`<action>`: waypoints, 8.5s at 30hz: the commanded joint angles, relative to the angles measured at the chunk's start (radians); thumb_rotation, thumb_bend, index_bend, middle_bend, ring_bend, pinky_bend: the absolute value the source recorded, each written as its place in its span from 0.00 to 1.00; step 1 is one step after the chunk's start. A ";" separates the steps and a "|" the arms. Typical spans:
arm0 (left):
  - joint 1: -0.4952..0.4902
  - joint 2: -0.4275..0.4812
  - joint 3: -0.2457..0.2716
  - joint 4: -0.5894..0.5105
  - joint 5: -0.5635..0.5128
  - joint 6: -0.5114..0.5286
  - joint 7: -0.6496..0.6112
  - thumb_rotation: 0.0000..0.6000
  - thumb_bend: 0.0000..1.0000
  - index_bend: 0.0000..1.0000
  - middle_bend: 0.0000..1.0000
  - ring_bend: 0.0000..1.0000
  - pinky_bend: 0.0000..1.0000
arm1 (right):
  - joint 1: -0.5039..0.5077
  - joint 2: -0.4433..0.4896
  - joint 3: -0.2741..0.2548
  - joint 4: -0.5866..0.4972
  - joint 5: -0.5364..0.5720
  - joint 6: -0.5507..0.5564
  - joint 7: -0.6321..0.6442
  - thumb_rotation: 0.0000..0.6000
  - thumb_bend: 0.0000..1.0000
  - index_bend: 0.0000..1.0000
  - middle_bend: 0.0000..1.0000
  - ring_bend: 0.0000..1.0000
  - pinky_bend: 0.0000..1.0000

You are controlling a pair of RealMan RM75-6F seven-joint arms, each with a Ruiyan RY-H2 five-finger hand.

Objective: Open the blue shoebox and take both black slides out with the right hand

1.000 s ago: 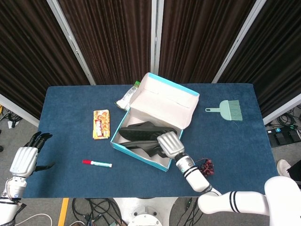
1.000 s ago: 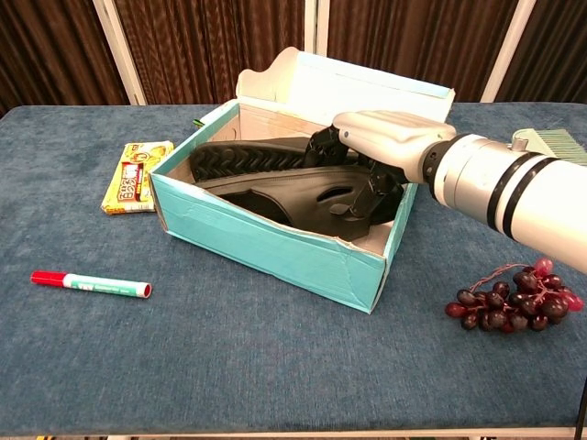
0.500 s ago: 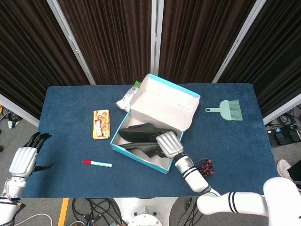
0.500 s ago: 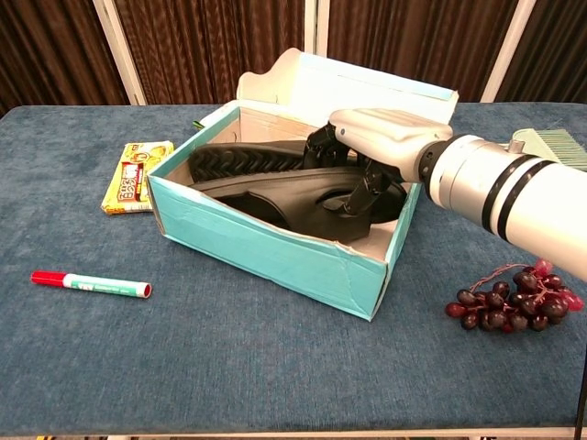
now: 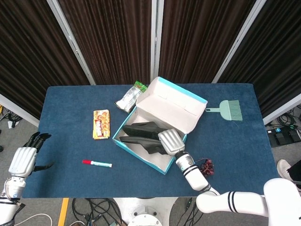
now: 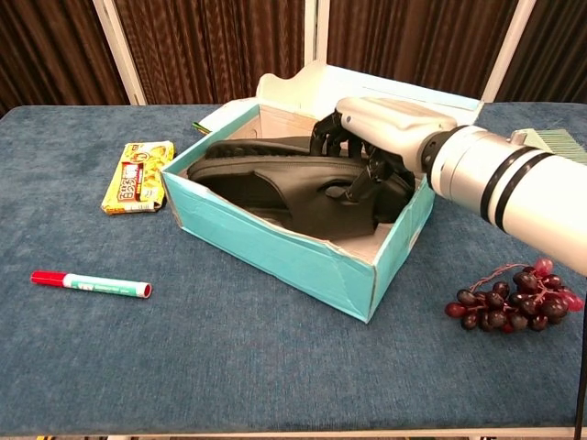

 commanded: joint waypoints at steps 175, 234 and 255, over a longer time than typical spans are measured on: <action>0.002 0.023 0.009 0.007 0.004 -0.003 -0.034 1.00 0.11 0.15 0.14 0.06 0.35 | 0.297 -0.144 0.071 0.256 0.353 -0.158 -0.051 1.00 0.31 0.17 0.24 0.05 0.16; 0.002 0.025 0.004 0.008 0.002 -0.006 -0.030 1.00 0.11 0.15 0.14 0.06 0.35 | 0.199 -0.094 0.190 0.150 0.088 0.026 0.066 1.00 0.44 0.79 0.68 0.52 0.64; -0.024 0.021 -0.001 -0.048 0.016 -0.022 0.027 1.00 0.11 0.15 0.14 0.06 0.35 | -0.189 0.422 0.080 -0.283 -0.056 0.274 0.166 1.00 0.44 0.79 0.67 0.52 0.64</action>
